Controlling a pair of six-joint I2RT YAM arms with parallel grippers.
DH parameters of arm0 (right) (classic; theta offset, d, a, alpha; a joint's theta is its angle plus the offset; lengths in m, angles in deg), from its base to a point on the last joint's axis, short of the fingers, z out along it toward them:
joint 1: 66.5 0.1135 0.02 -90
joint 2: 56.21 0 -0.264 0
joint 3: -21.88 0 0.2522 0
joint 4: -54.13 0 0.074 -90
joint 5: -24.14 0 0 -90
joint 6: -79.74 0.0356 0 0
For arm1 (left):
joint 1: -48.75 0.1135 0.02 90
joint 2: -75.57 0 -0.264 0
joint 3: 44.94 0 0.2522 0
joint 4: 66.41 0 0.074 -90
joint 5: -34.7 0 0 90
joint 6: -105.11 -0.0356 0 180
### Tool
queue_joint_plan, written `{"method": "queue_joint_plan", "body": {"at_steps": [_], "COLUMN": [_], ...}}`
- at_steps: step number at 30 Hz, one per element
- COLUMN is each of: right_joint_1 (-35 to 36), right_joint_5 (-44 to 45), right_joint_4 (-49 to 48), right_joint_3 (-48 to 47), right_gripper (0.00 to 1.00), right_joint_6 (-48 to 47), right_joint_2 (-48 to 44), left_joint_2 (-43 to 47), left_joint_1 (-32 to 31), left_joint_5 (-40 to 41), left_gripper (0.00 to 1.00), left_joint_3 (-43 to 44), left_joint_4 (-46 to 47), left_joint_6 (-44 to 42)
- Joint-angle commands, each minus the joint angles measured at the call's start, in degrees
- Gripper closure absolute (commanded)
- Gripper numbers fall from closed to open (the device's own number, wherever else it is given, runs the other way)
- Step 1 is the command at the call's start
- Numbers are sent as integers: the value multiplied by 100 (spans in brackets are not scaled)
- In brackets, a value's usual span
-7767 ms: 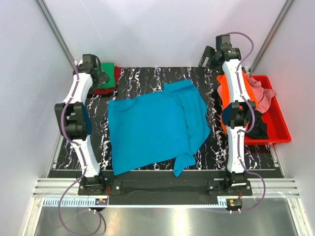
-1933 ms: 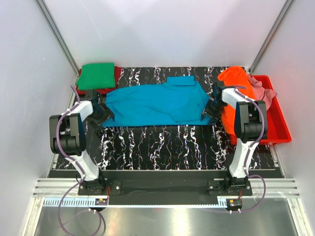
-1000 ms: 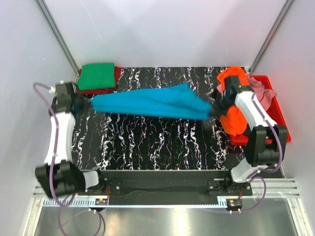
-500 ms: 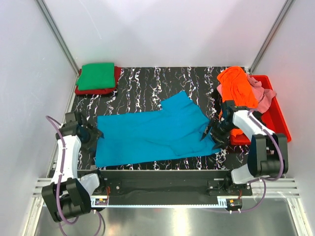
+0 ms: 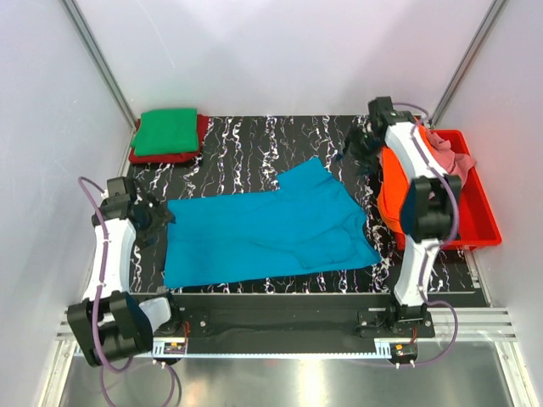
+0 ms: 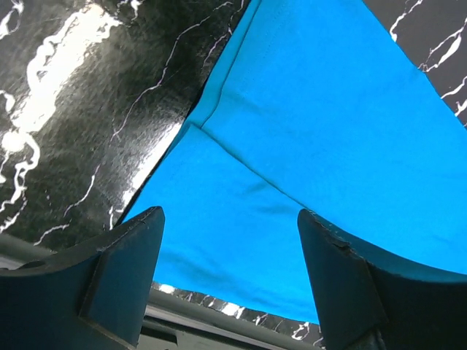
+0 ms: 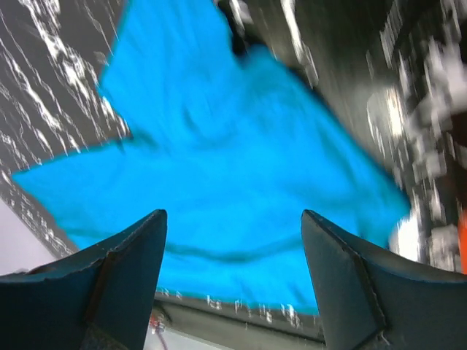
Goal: Fold and stack the t-shirts
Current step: Fold the tshirt
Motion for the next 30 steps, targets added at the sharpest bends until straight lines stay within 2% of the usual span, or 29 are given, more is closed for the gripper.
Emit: {"method": "queue_joint_plan", "body": {"at_steps": [1, 6, 7, 10, 12, 16, 20, 23, 27, 28, 30], "right_joint_1": [90, 256, 326, 415, 441, 634, 906, 1021, 1013, 1021, 1021], "right_joint_5": [-31, 29, 56, 100, 188, 468, 627, 776, 979, 1023, 1120], "right_joint_4": [53, 360, 457, 721, 625, 221, 220, 220, 220, 220, 220], "right_joint_3": [-1108, -3471, -4284, -5439, -5619, -5391, -5338, -5128, -4899, -4890, -4907], "right_gripper": [20, 24, 25, 26, 27, 27, 30, 39, 60, 69, 79], "right_joint_6": [-325, -500, -536, -501, -414, -527, -598, -571, -510, -527, -580], "right_joint_2": [1032, 2884, 3176, 4100, 4417, 4585, 4796, 4832, 4770, 4753, 4700], "left_joint_2": [-238, -669, -765, -871, -889, -933, -1030, -1109, -1311, -1459, -1618], "left_joint_1": [9, -8, -17, -26, -26, -26, -35, -26, -26, -26, -26], "left_joint_5": [-223, -434, -443, -592, -619, -689, -706, -680, -619, -566, -470], "left_gripper": [21, 23, 23, 23, 23, 24, 24, 24, 24, 24, 24], "left_joint_3": [-69, 53, 80, 150, 186, 151, 168, 229, 387, 431, 668], "left_joint_4": [460, 706, 733, 777, 777, 786, 777, 786, 777, 777, 821], "left_joint_6": [-202, -18, -9, -26, -44, -131, -202, -220, -228, -228, -228]}}
